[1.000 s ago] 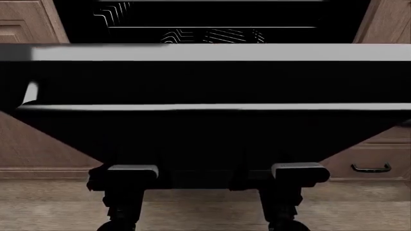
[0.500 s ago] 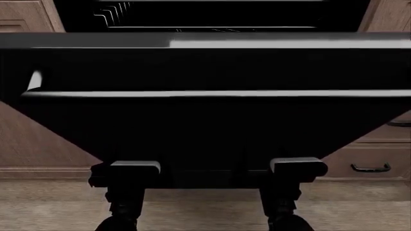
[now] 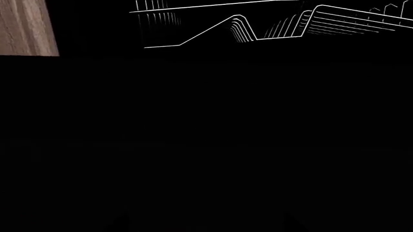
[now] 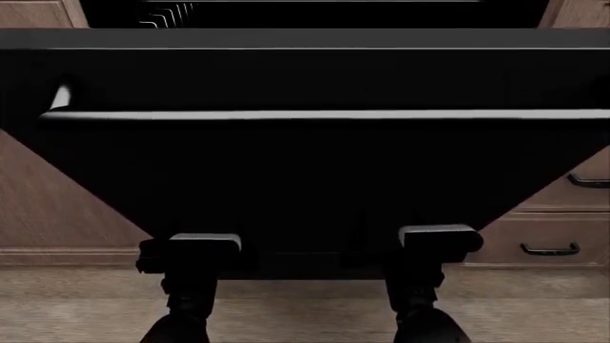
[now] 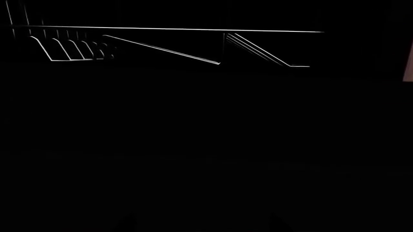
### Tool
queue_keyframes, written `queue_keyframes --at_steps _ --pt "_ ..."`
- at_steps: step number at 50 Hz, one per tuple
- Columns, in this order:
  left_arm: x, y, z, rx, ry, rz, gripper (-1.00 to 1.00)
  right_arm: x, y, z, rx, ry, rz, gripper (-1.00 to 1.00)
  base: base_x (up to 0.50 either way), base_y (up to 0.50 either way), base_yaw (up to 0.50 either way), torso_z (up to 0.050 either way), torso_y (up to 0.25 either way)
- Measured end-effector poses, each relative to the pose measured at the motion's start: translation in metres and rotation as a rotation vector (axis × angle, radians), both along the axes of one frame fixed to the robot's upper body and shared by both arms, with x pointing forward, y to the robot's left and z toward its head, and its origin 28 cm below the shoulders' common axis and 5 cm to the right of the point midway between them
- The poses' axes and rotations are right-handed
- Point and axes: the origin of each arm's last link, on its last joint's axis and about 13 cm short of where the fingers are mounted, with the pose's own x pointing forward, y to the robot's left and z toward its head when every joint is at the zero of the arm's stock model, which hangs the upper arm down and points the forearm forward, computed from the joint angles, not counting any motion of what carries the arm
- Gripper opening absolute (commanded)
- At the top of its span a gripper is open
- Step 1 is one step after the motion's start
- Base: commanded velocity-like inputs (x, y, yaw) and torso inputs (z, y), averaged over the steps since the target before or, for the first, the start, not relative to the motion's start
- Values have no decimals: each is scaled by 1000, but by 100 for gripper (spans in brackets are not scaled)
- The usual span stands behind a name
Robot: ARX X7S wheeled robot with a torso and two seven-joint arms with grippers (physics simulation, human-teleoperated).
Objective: Close the dishwasher door
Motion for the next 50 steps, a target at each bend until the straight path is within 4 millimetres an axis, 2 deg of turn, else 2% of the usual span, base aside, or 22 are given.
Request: queue_keyframes --at_steps 50 --pt "15 2 7 7 24 17 100 18 -2 9 -9 18 0 100 0 0 0 0 -1"
